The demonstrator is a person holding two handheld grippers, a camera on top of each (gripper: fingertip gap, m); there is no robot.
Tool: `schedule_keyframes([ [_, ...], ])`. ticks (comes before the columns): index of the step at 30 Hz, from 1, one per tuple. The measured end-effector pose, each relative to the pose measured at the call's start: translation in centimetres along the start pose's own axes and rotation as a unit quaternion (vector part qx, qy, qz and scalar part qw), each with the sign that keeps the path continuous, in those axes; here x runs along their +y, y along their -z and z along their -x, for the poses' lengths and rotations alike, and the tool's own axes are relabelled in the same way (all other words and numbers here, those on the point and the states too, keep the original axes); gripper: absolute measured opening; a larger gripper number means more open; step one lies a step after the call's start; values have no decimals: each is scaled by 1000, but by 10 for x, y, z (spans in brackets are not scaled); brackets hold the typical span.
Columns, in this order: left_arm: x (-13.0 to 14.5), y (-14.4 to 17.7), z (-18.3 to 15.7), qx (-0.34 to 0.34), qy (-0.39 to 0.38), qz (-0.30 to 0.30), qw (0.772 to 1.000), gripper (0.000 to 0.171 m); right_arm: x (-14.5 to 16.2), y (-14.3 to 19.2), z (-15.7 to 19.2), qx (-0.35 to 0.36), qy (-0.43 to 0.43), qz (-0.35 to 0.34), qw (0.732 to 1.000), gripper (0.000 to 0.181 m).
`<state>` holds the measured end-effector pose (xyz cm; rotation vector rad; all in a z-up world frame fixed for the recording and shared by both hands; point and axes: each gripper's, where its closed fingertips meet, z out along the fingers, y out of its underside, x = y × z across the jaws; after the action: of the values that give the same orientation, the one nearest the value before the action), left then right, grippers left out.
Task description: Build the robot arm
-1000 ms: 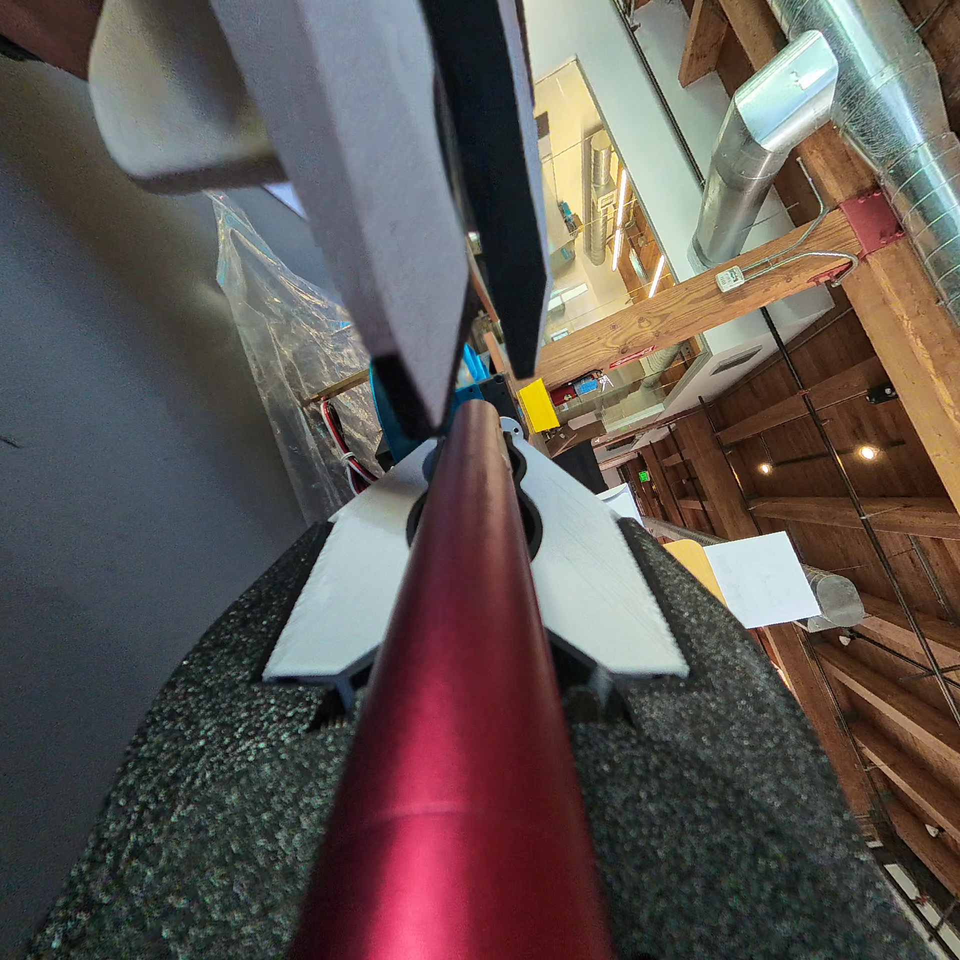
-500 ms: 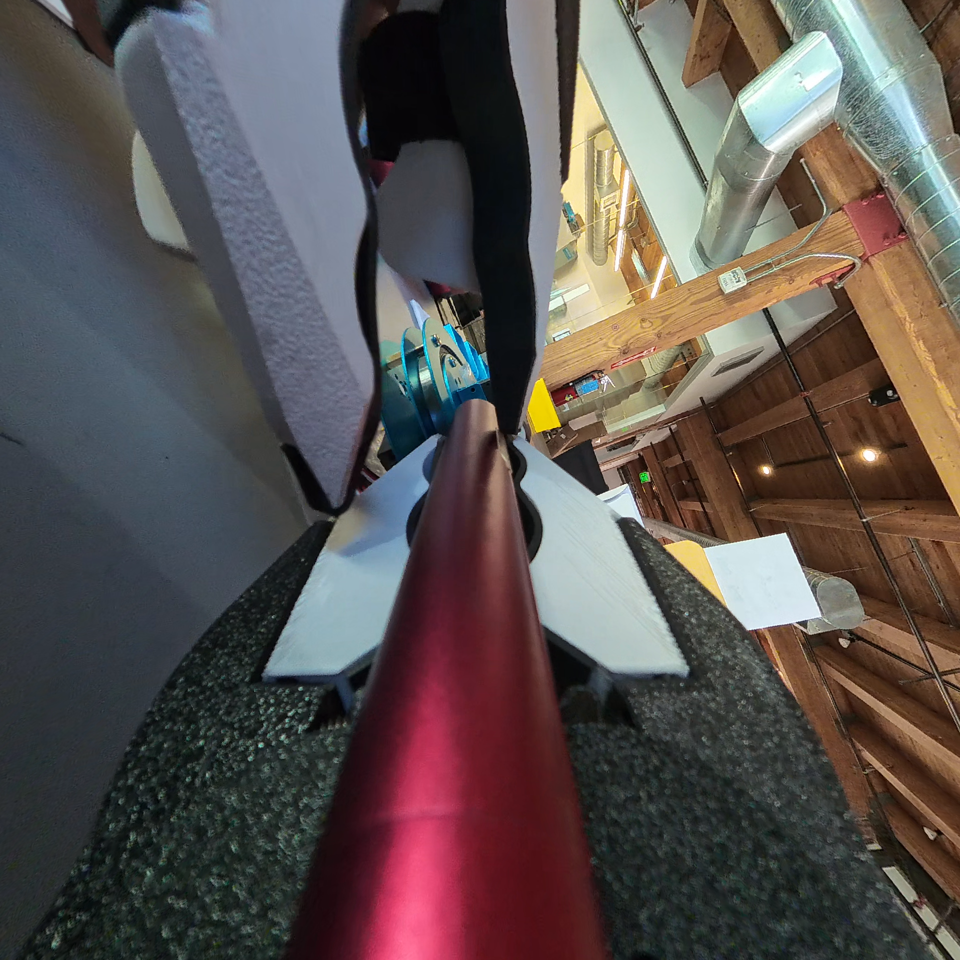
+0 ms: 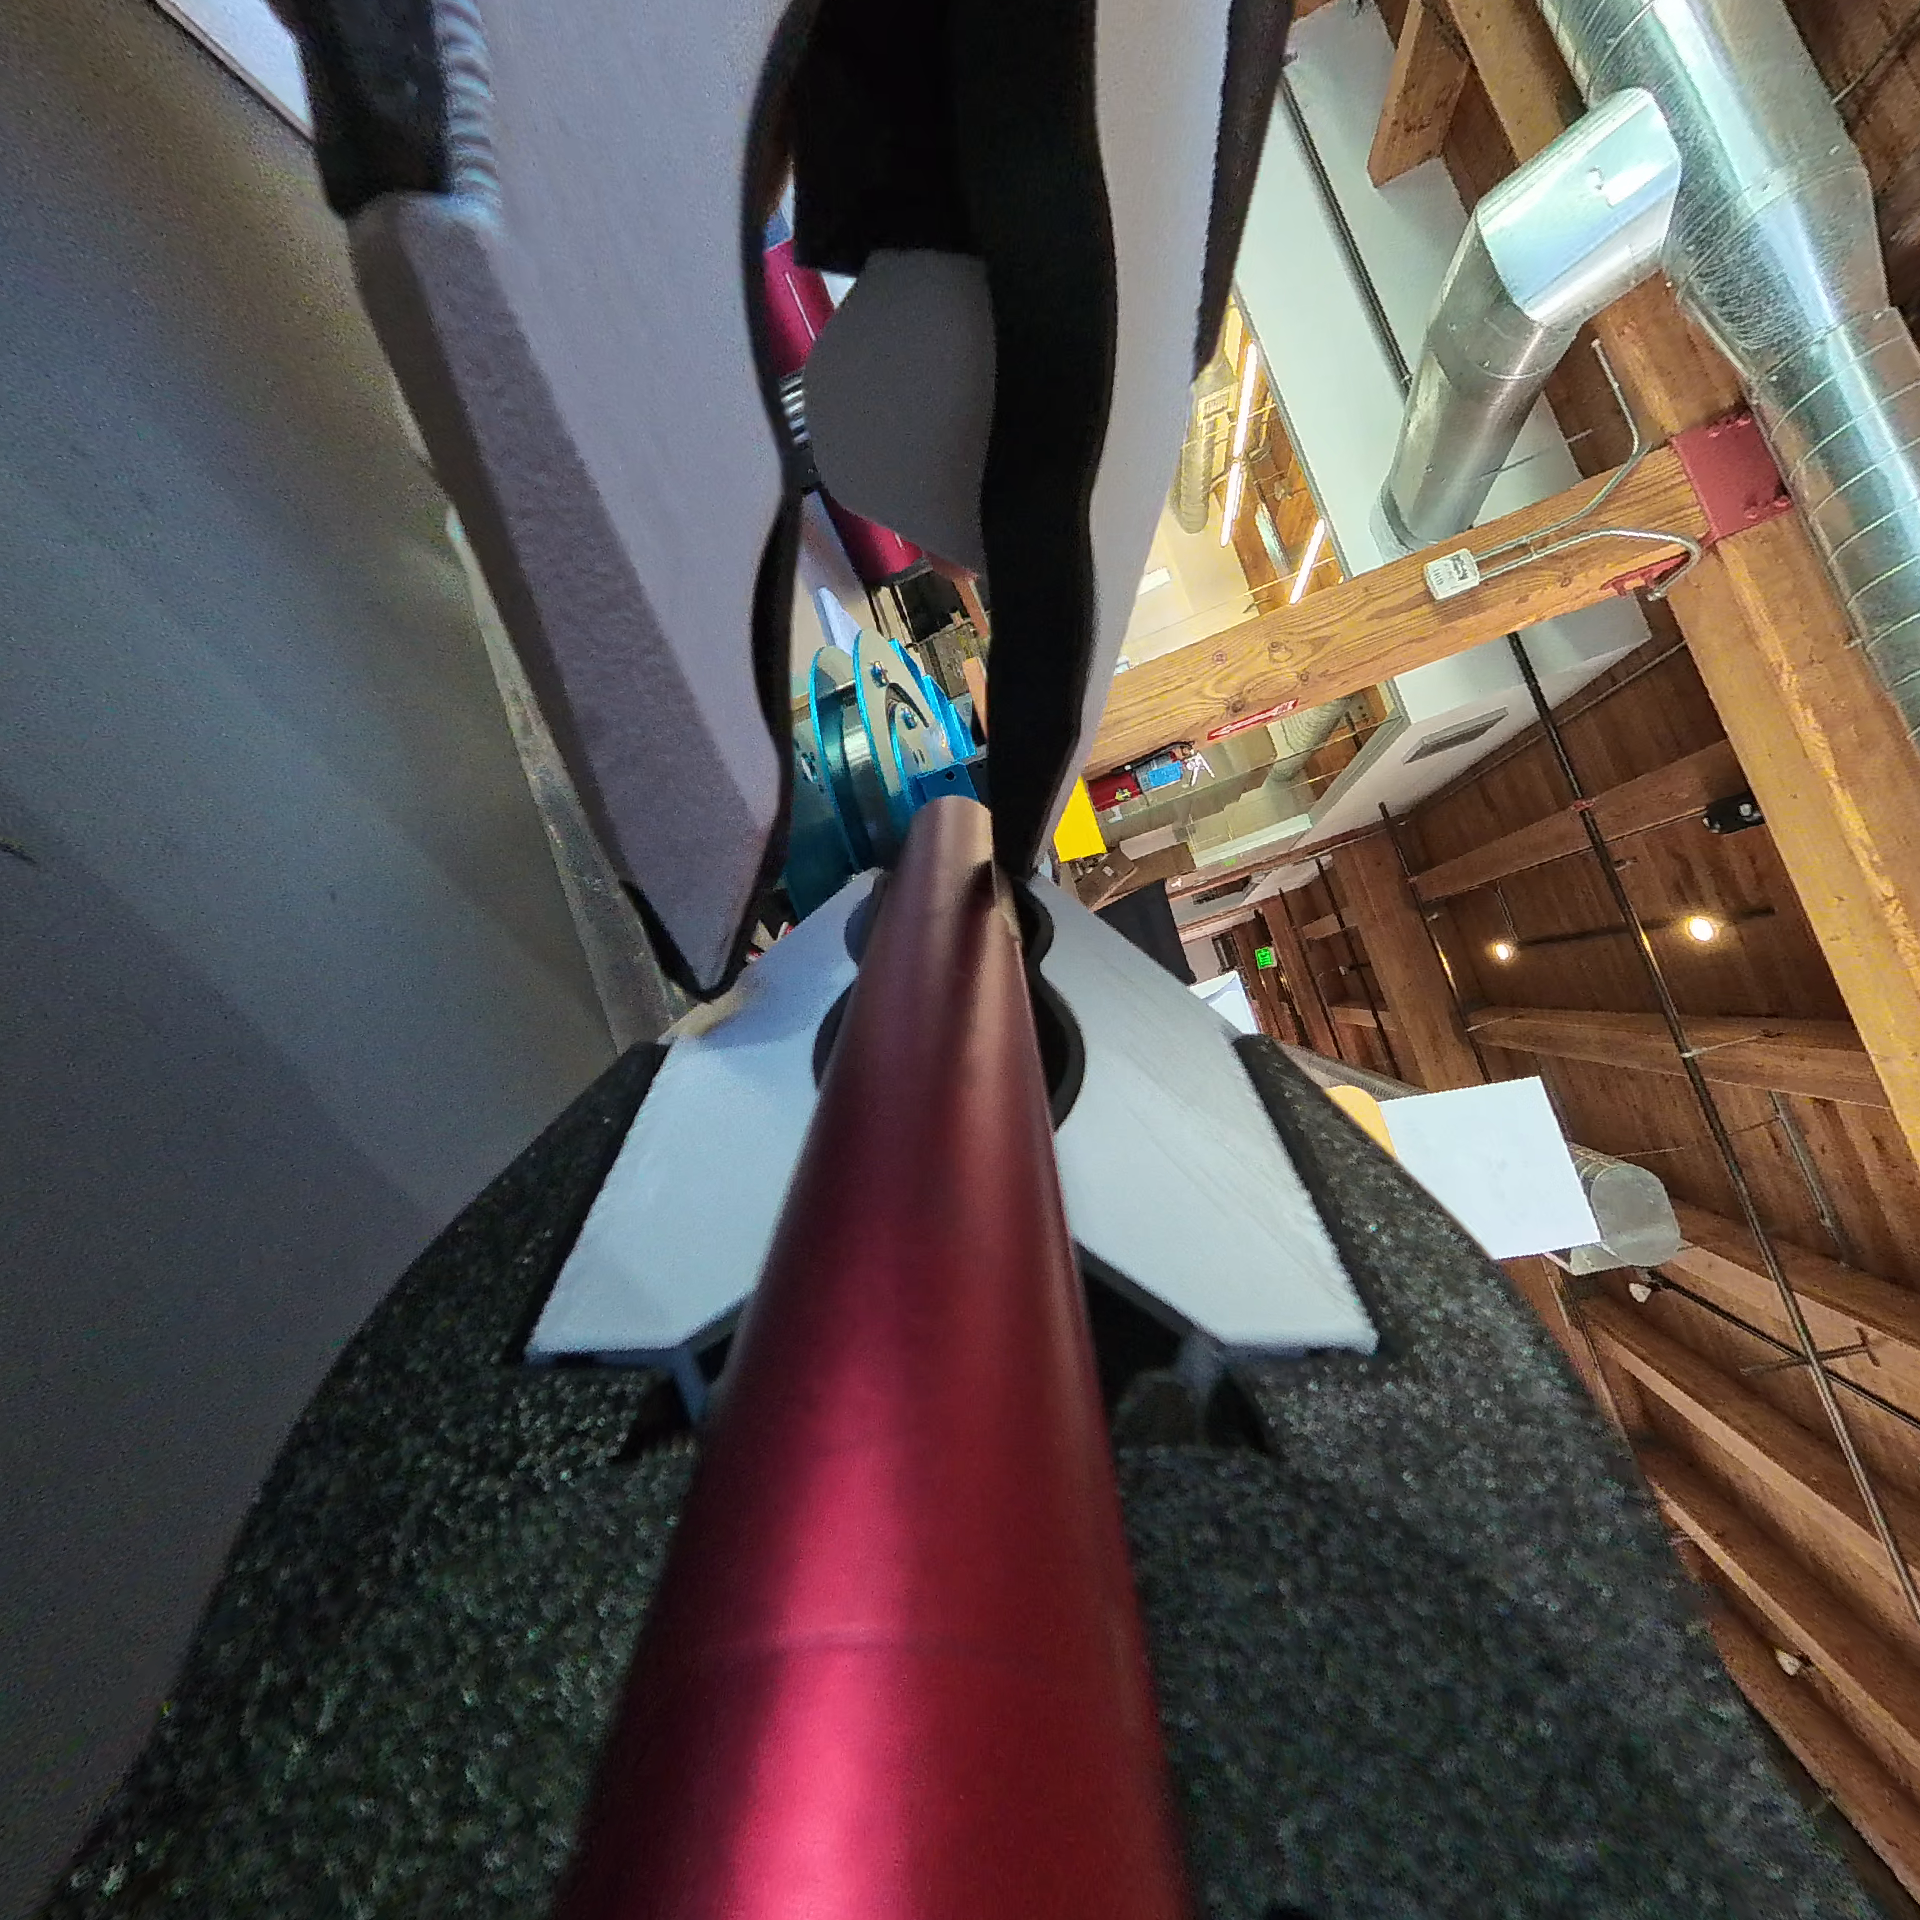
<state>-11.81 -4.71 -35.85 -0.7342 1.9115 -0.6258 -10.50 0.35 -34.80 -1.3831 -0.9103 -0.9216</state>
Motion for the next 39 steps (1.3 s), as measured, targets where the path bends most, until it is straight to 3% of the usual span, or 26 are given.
schedule_keyframes([
  [8,-2,0,1,-1,29,-21,999,47,2,0,0,-1,-3,1,1000,19],
  [11,-4,5,4,-2,87,-44,995,47,3,0,-1,-3,-11,0,1000,20],
  [13,-1,10,15,-23,168,-58,984,50,4,0,-1,-2,-12,0,1000,20],
  [16,-5,21,17,5,355,-113,928,48,3,0,-1,0,-5,1,1000,19],
  [19,-9,26,12,62,535,-162,827,44,4,0,0,4,7,4,1000,20],
  [21,-15,29,7,106,609,-195,761,46,4,0,1,7,15,5,1000,20],
  [23,-15,26,2,127,649,-198,724,49,4,0,1,9,21,6,1000,20],
  [29,-26,14,-16,200,714,-166,650,58,5,0,1,15,32,8,999,20],
  [32,-22,8,-16,202,741,-150,622,52,7,0,1,20,47,11,999,20],
  [35,-17,5,-17,199,758,-136,606,41,7,0,1,22,50,14,998,21],
  [39,-15,5,-21,198,773,-108,594,42,7,0,3,25,59,16,998,20],
])
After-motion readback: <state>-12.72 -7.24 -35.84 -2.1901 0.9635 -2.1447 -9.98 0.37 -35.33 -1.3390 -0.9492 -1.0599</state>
